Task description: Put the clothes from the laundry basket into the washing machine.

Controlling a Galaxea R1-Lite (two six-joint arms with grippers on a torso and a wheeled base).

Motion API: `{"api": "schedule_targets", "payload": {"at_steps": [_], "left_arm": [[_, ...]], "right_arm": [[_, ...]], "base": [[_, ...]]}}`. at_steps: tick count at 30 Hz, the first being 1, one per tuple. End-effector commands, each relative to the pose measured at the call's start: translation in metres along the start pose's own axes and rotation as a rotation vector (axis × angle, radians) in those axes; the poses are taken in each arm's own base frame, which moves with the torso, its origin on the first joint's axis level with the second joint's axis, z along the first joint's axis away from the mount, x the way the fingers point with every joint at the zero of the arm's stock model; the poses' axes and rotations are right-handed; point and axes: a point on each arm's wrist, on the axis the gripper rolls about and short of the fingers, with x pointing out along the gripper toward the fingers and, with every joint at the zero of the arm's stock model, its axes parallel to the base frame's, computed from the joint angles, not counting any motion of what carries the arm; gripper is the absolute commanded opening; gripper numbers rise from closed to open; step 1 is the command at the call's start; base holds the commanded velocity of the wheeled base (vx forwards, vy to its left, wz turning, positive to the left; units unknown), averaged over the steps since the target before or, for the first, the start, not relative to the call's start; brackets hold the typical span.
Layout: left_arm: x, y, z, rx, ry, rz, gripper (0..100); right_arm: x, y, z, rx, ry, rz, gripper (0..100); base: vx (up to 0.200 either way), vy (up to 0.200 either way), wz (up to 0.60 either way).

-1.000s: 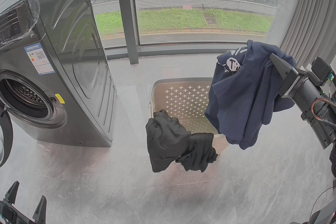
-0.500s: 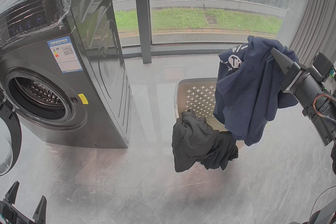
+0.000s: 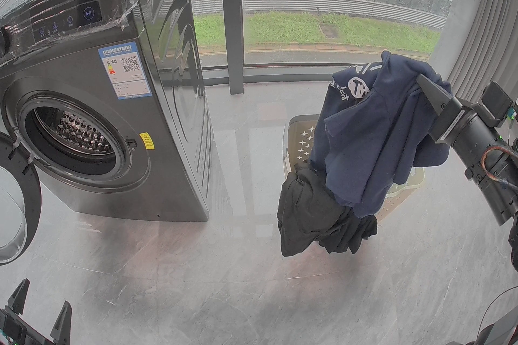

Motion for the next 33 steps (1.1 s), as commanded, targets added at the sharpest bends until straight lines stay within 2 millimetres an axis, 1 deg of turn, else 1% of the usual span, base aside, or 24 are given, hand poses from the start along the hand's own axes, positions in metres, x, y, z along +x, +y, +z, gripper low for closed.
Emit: {"api": "schedule_targets", "payload": {"at_steps": [1, 5, 11, 19, 26, 33], "left_arm": [[-0.0001, 0.0000, -0.0053, 0.000, 0.000, 0.000, 100], [-0.0001, 0.0001, -0.0053, -0.002, 0.000, 0.002, 100], [-0.0001, 0.0000, -0.0053, -0.002, 0.000, -0.001, 100], [-0.0002, 0.0000, -0.0049, -0.002, -0.002, -0.003, 100], [-0.0002, 0.0000, -0.0050, -0.003, 0.000, -0.006, 100], [-0.0002, -0.0001, -0.0050, -0.003, 0.000, -0.004, 100]], "right_arm": [[0.0004, 0.0000, -0.0014, -0.001, 0.004, -0.003, 0], [0.0008, -0.0002, -0.0031, -0.001, 0.010, -0.007, 0], [0.0006, -0.0003, -0.0034, 0.001, 0.011, -0.007, 0], [0.0015, -0.0003, -0.0060, 0.002, 0.020, -0.008, 0], [0.0017, -0.0009, 0.0006, 0.004, -0.005, -0.010, 0], [0.0010, 0.0003, -0.0010, 0.005, 0.002, 0.002, 0]], "base": [[-0.200, 0.000, 0.00], [-0.200, 0.000, 0.00], [0.000, 0.000, 0.00], [0.000, 0.200, 0.00], [0.000, 0.200, 0.00], [0.000, 0.200, 0.00]]}}
